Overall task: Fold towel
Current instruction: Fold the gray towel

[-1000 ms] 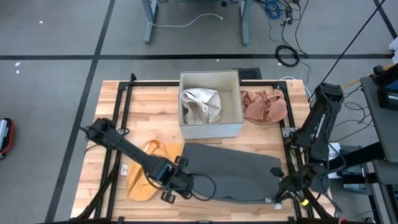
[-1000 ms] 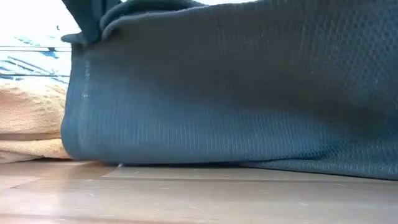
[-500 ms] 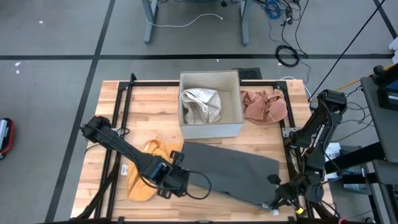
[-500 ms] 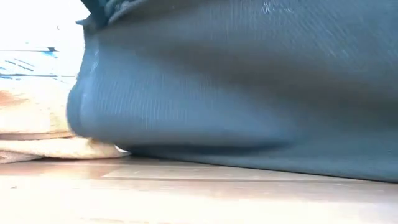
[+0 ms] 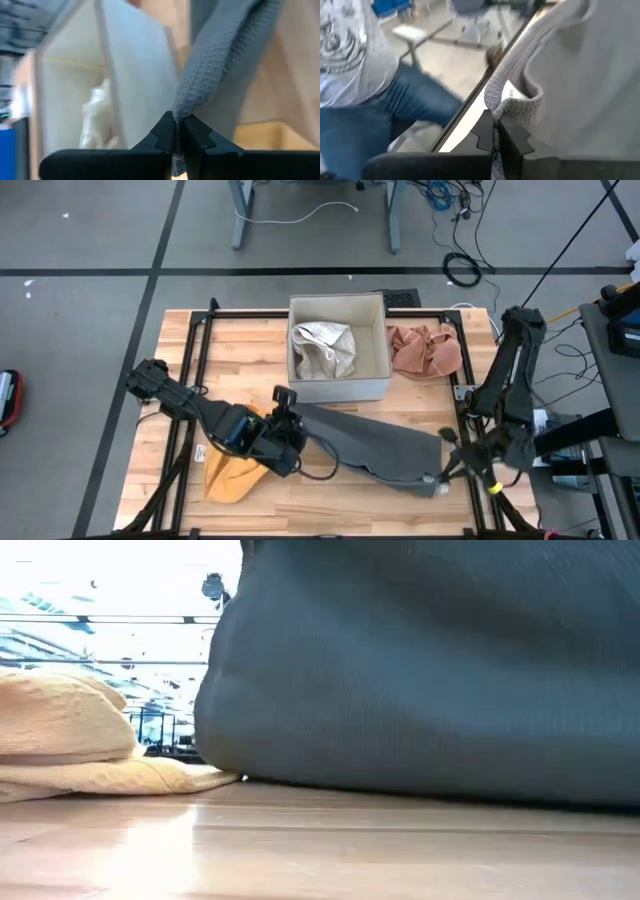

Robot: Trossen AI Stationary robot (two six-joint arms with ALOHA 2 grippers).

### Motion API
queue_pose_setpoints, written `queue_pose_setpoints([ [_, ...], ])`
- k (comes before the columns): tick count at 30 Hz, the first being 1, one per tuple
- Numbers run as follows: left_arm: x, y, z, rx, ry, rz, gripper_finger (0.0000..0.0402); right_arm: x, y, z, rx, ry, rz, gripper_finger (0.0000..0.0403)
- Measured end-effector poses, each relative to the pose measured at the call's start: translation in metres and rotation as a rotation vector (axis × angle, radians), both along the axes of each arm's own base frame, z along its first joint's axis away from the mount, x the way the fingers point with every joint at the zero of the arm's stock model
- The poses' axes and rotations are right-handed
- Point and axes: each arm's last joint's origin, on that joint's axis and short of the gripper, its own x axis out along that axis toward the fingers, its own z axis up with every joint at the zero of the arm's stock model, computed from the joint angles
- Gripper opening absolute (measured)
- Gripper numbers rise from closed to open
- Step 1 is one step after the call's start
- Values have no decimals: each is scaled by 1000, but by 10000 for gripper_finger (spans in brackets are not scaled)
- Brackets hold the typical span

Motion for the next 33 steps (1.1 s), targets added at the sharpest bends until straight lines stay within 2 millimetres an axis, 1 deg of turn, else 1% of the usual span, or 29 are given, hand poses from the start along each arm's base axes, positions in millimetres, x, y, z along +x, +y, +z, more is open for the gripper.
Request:
queue_pose_setpoints([
  [6,3,15,8,122,-47,84,20,-9,-36,34,-18,-251,-39,2],
  [9,2,16,12,103,-54,90,20,-12,-48,48,-6,-328,-27,2],
  [12,-1,8,13,37,-41,58,20,-14,-51,53,26,-353,1,2],
  [15,-6,-5,14,-68,-9,-5,20,-15,-48,54,62,-342,56,3],
  [19,-15,-25,14,-219,35,-92,20,-13,-37,50,90,-282,102,6],
  [24,-22,-38,13,-342,57,-93,21,-8,-20,39,98,-170,122,7],
  [26,-20,-40,8,-402,60,-81,21,-7,-12,33,99,-114,148,8],
  [29,-19,-45,-2,-488,120,-117,22,-4,0,25,94,-50,169,13],
  [31,-17,-48,-11,-538,150,-140,29,-2,9,21,102,-23,184,27],
  [33,-16,-51,-21,-583,181,-148,43,0,16,16,108,5,180,50],
])
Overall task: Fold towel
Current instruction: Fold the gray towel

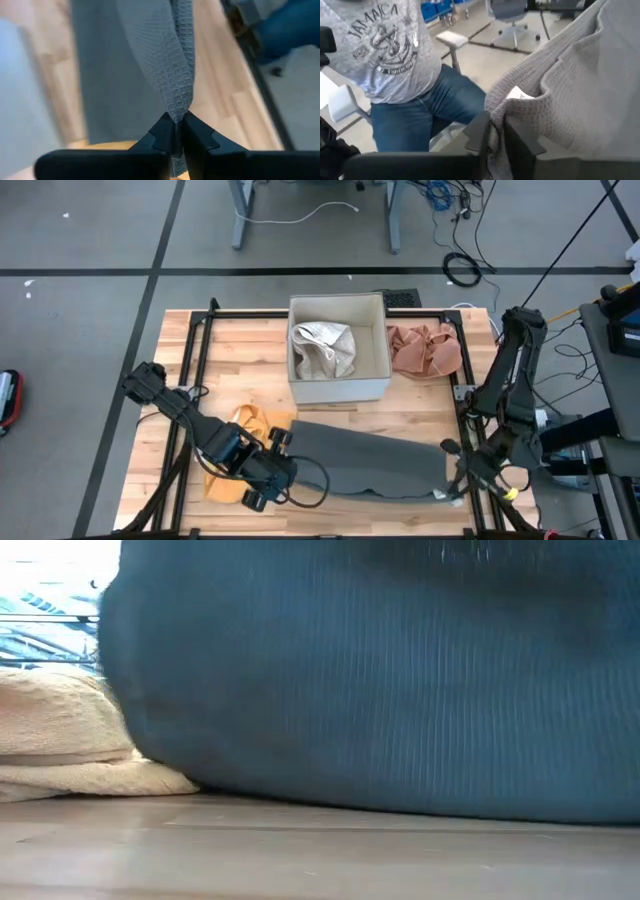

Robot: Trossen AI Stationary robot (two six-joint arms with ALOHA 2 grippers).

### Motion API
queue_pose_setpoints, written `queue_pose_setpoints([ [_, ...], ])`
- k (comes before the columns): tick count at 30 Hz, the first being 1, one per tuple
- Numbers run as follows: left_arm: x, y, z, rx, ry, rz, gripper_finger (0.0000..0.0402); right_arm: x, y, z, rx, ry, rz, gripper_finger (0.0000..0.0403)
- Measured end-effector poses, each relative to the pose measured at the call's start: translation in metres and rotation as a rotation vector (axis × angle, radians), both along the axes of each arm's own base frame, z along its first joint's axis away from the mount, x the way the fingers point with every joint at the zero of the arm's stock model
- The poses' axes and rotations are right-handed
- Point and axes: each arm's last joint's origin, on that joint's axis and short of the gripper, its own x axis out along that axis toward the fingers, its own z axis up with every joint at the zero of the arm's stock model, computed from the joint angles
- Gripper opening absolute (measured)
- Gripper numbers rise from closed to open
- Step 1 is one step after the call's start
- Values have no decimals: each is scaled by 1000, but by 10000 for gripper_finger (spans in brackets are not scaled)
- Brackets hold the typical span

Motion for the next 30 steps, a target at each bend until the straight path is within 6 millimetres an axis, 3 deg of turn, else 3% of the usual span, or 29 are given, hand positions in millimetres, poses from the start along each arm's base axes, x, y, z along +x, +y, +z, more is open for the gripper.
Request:
queue_pose_setpoints([
  [5,6,-6,-16,-91,-2,32,97,3,12,-10,18,73,-10,118],
  [12,8,-19,-14,-187,-56,-6,148,5,17,-17,38,155,-51,180],
  [17,9,-18,-13,-182,-78,-1,154,4,14,-25,7,230,-101,186],
  [22,16,-7,-17,-40,-141,45,154,4,6,-40,-89,317,-243,176],
  [26,26,7,-38,21,-142,76,154,5,7,-52,-139,356,-323,167],
  [30,32,26,-73,39,-107,124,155,8,14,-63,-165,381,-359,164],
])
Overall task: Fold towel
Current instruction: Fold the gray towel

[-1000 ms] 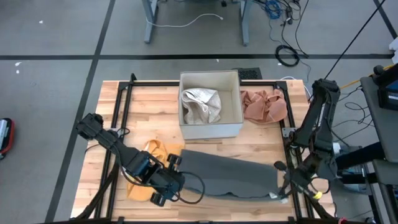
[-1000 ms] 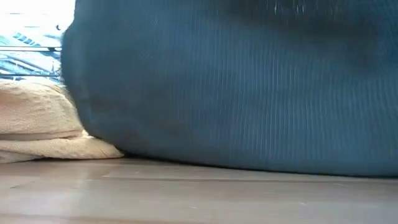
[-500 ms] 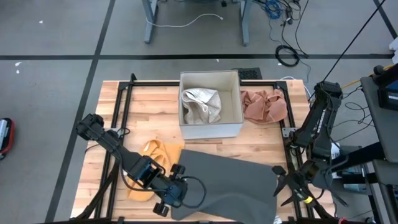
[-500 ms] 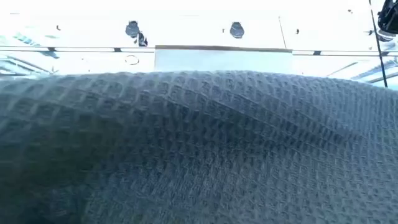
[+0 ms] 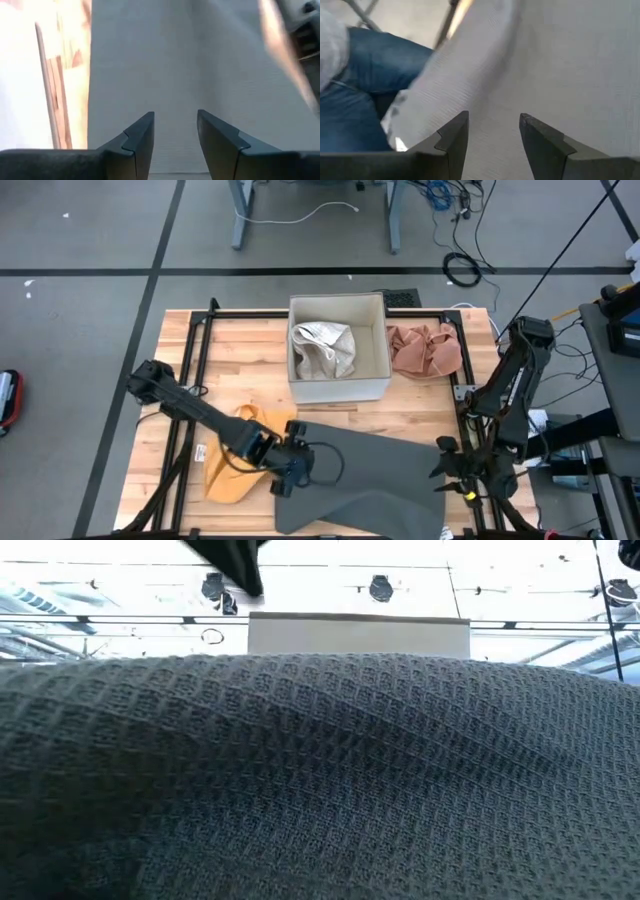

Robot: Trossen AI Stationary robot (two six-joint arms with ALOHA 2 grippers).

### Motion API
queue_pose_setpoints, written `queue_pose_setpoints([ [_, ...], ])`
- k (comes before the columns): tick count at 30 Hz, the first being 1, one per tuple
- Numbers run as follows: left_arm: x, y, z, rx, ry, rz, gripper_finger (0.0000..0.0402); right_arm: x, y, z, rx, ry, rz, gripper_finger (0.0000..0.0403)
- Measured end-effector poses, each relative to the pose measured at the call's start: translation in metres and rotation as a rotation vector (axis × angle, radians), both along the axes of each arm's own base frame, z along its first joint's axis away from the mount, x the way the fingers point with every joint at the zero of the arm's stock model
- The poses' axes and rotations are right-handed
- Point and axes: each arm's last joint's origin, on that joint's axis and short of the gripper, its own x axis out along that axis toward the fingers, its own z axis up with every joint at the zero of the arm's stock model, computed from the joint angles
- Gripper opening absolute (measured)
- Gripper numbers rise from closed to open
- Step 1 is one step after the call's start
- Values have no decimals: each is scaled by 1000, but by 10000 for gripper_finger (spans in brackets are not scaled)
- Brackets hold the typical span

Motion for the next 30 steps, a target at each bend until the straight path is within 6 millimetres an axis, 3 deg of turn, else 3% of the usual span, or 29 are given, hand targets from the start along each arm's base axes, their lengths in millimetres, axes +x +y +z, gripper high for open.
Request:
queue_pose_setpoints([
  [3,3,17,-27,13,27,41,155,2,4,-10,-26,28,-46,164],
  [9,6,39,-62,-61,5,57,155,14,7,-35,-111,68,-177,164],
  [13,6,50,-76,-137,-3,49,154,21,5,-52,-173,117,-264,164],
  [20,13,60,-93,-119,38,55,154,32,-3,-74,-278,208,-379,164],
  [25,20,70,-120,-103,115,35,154,40,-10,-83,-352,243,-440,164],
  [30,28,85,-128,-43,105,110,153,44,-26,-84,-470,261,-508,164],
])
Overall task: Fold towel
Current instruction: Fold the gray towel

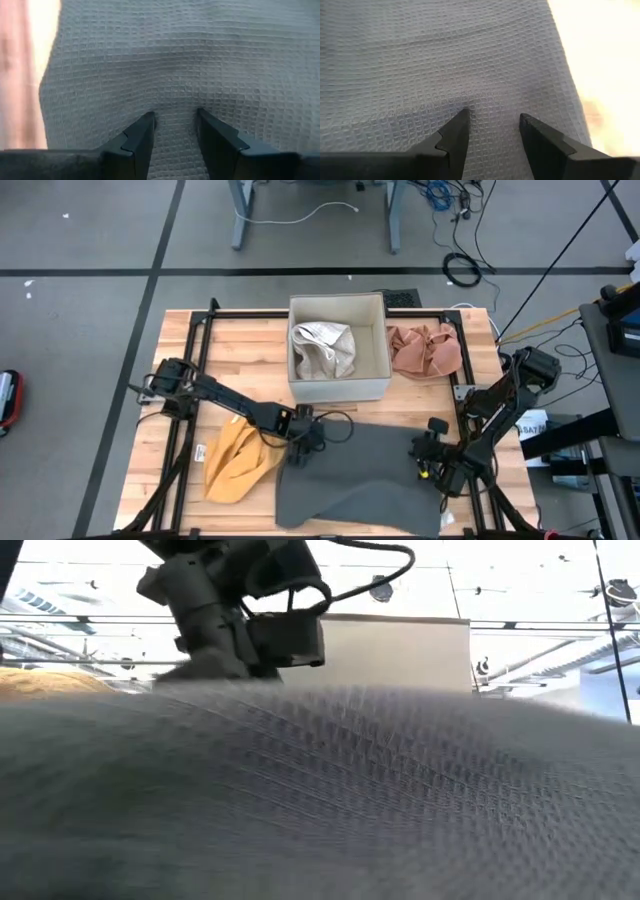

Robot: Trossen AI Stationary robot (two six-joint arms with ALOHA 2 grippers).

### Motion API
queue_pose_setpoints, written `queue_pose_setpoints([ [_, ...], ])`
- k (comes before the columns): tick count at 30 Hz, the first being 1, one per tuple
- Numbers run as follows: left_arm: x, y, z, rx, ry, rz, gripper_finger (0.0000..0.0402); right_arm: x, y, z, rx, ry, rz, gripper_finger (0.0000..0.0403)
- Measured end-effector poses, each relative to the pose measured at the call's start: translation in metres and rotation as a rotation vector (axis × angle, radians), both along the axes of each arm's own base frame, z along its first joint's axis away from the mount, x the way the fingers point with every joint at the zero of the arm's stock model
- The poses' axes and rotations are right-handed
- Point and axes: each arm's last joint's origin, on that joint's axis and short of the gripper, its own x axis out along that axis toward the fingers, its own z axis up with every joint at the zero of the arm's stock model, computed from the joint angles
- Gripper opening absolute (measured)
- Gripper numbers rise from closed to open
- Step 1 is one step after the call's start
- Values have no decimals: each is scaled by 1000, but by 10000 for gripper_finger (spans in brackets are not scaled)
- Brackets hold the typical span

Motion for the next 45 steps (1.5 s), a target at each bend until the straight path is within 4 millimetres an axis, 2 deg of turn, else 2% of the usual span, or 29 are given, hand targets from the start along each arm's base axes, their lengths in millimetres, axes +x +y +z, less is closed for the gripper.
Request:
queue_pose_setpoints([
  [5,2,19,-1,131,-9,124,153,-4,-23,1,-160,107,-103,164],
  [10,1,28,-2,138,10,190,153,-11,-37,4,-224,184,-230,164],
  [15,0,25,-2,136,12,186,153,-7,-31,8,-204,193,-233,164],
  [19,0,21,1,167,-14,166,153,-1,-23,20,-201,189,-230,164],
  [26,10,7,20,201,-99,167,153,21,-1,41,-192,-7,-107,164],
  [31,18,-5,30,158,-203,152,153,39,14,42,-125,-136,12,164],
  [35,25,-16,37,99,-313,131,153,50,17,43,-86,-180,34,164],
  [45,29,-39,46,34,-451,94,153,60,27,44,25,-214,90,164],
])
